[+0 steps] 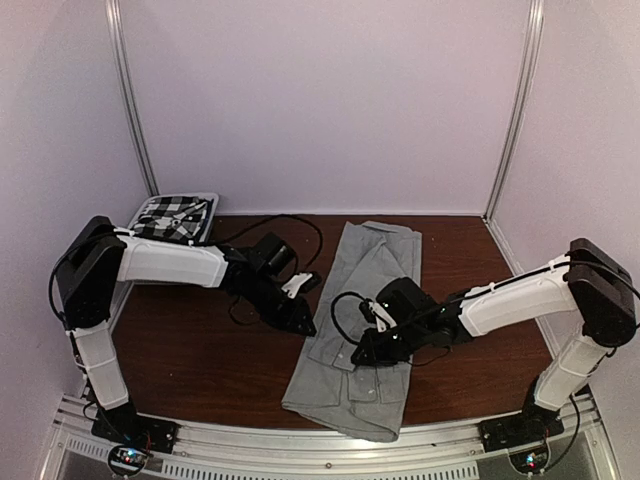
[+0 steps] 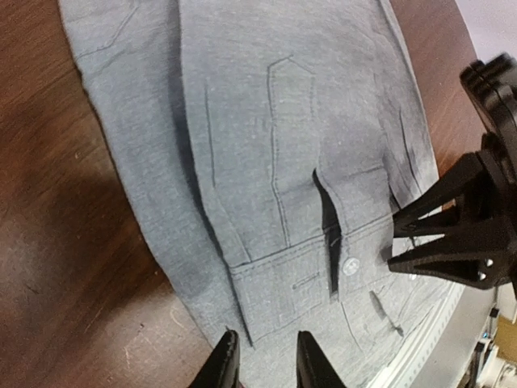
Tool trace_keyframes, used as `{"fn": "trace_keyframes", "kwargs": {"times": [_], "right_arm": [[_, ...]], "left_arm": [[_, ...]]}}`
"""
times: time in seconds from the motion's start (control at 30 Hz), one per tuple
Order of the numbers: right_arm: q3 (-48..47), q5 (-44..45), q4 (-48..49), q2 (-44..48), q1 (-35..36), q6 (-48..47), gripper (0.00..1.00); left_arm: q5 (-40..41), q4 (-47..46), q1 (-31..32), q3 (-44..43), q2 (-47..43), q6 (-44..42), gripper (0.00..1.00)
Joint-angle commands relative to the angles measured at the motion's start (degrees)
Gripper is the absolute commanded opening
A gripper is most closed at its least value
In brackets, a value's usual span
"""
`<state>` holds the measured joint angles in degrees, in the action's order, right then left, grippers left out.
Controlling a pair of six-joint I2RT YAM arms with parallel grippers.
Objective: Fold and stack the long sleeve shirts
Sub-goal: Smooth out the rectangle-folded shirt at the center of the board, then move the rectangle-folded shirt to the center of the board.
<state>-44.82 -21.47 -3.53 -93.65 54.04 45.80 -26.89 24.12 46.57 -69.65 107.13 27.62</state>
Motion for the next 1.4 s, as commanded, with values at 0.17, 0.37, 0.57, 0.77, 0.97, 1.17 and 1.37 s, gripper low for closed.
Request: {"fn": "trace_keyframes", "kwargs": {"times": [0.17, 0.37, 0.57, 0.77, 0.97, 1.17, 1.37], "right_arm": [[-2.3, 7.1, -7.3, 7.3, -0.8, -2.9, 0.42], [-4.1, 9.7, -8.7, 9.6, -7.8, -7.1, 0.41], [-9.6, 9.6, -5.7, 7.6, -16.5, -10.8, 0.37], [-16.2, 9.4, -5.0, 1.8, -21.9, -13.6, 0.34], [-19.8, 9.3, -4.2, -3.1, -26.5, -15.4, 0.33], [-27.6, 9.2, -6.0, -10.1, -27.9, -17.9, 0.33], [-33.8, 7.6, -7.1, -16.1, -27.8, -18.6, 0.32]], "left_arm": [[5.1, -0.4, -0.5, 0.6, 1.1, -0.7, 0.41], [5.9, -1.2, -3.1, -3.7, 5.2, -2.1, 0.42], [4.9, 0.0, -3.3, -9.9, 10.9, -3.1, 0.42], [5.3, 1.2, -3.3, -15.2, 15.7, -3.7, 0.40], [5.4, 1.4, -3.3, -16.8, 17.9, -2.8, 0.12], [5.7, -0.1, -3.3, -12.6, 15.0, -1.4, 0.00], [5.5, -3.7, -3.3, -2.3, 7.5, 1.7, 0.00]]}}
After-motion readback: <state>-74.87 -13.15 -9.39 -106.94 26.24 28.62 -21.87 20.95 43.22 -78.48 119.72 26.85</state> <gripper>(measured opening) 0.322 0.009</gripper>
